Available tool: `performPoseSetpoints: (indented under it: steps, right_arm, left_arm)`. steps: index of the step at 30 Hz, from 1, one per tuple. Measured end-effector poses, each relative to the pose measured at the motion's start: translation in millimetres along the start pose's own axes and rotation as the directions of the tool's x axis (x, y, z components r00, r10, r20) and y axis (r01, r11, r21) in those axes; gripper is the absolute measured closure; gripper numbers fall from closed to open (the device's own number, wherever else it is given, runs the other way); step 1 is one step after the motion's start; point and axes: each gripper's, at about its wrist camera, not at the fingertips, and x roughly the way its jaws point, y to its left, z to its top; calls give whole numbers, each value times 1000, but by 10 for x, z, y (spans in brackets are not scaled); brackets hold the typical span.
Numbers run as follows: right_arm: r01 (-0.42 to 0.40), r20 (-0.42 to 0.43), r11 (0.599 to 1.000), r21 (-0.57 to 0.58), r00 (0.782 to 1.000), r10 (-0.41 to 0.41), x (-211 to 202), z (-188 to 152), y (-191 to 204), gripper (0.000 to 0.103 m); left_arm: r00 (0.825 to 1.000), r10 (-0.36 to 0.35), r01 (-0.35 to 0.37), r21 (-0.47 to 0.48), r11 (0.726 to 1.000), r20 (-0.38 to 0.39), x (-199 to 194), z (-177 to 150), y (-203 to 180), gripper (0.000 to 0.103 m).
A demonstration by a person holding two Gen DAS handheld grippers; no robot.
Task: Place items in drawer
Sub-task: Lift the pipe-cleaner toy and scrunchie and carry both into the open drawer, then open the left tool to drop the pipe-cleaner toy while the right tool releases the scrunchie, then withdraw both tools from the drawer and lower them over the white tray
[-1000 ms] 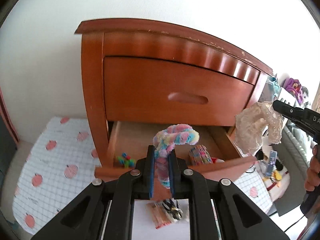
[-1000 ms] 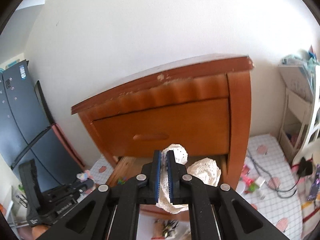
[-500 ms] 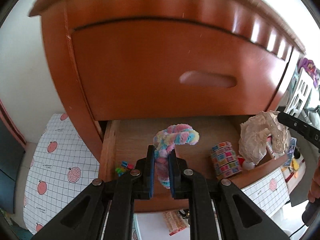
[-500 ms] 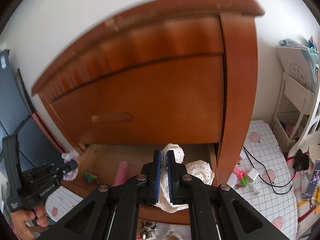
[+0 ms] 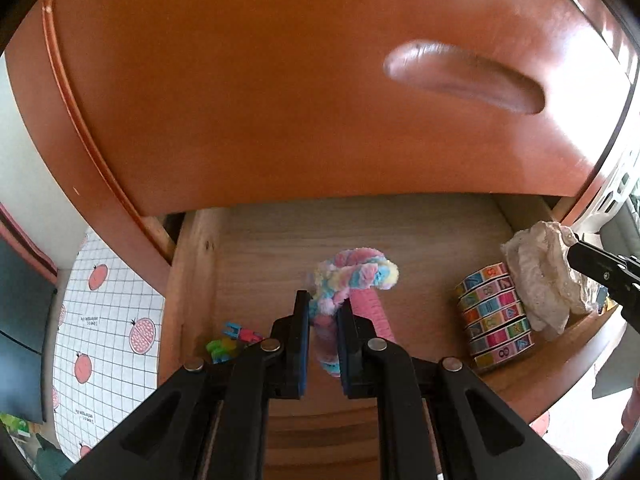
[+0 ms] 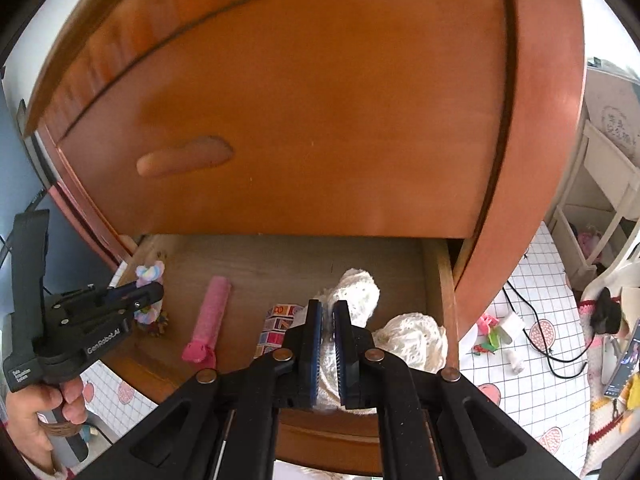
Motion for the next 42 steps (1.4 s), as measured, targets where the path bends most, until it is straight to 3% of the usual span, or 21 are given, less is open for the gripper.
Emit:
performPoseSetpoints:
  steps: [7,11,16,19,21,28,30,33,36,39,42]
  right_arm:
    - [-2,-28,1000,14,1000,2,21,-56,-37,93]
    - [-2,-27,1000,14,1000,3,-14,-68,-20,63]
    - [9,-23,1000,1,1000,-9,-24,-48,63,58]
    - [10,-18,1000,2,1000,-10,-47,-55,86,50]
    - [14,-13,1000,-2,1000,-14,-86,-53,107,39]
    - [16,-1,1000,-19,1000,-16,-203,-69,197,24]
    - [16,2,1000,-25,1000,-16,-238,-86,223,17]
    - [17,7,999,-32,1000,-16,-284,-118,263,6]
    - [19,9,999,-40,1000,-19,-351,-158,283,1]
    - [30,6,998,-55,1000,-29,-393,-200,329,0]
    - [37,6,997,-73,999,-37,-423,-243,397,0]
  left_arm:
    - [1000,4,-5,-10,1000,-31,33,-58,14,88]
    - [1000,4,-5,-28,1000,-26,-17,-76,33,58]
    - [1000,2,-3,-35,999,-23,-108,-113,45,54]
    - [1000,-2,1,-45,999,-21,-167,-133,57,46]
    - [1000,-2,2,-57,998,-13,-227,-148,75,41]
    - [1000,2,-1,-67,998,16,-417,-173,95,38]
    - [1000,3,-1,-69,998,28,-500,-192,89,24]
    - [998,4,0,-76,997,56,-664,-248,83,22]
    - [997,4,2,-88,996,76,-720,-194,235,20]
    - [995,17,-7,-100,995,99,-699,-232,249,7]
    - [992,28,-14,-106,994,125,-796,-300,279,5]
